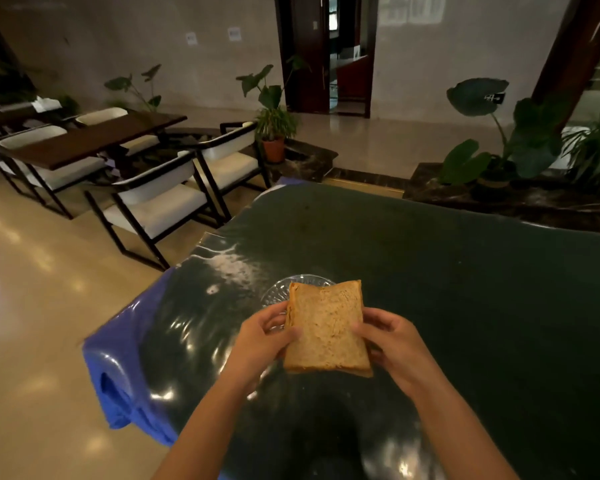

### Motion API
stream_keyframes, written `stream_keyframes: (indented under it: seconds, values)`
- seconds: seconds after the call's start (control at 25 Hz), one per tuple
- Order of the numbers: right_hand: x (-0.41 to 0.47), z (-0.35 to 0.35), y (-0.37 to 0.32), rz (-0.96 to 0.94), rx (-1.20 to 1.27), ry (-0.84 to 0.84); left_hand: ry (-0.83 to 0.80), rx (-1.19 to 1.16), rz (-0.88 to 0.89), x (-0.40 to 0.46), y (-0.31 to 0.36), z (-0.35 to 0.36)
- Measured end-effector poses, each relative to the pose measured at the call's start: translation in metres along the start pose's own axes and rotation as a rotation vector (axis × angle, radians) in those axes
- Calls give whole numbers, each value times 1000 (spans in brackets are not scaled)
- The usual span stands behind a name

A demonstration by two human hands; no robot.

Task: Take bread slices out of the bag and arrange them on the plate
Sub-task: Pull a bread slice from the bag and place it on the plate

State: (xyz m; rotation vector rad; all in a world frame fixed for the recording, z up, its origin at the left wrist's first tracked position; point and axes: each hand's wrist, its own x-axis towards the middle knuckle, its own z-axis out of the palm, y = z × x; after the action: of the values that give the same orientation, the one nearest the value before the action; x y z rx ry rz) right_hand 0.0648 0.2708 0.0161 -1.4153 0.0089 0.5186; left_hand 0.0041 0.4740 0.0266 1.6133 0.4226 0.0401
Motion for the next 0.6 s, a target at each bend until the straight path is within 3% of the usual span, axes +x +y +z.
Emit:
stream_keyframes:
  seconds: [0.2,0.6]
  values:
    - [82,23,7,67,43,86,-37,77,-17,90,-8,-24]
    - [236,47,74,145,9,571,-308,287,-55,300,-78,-20]
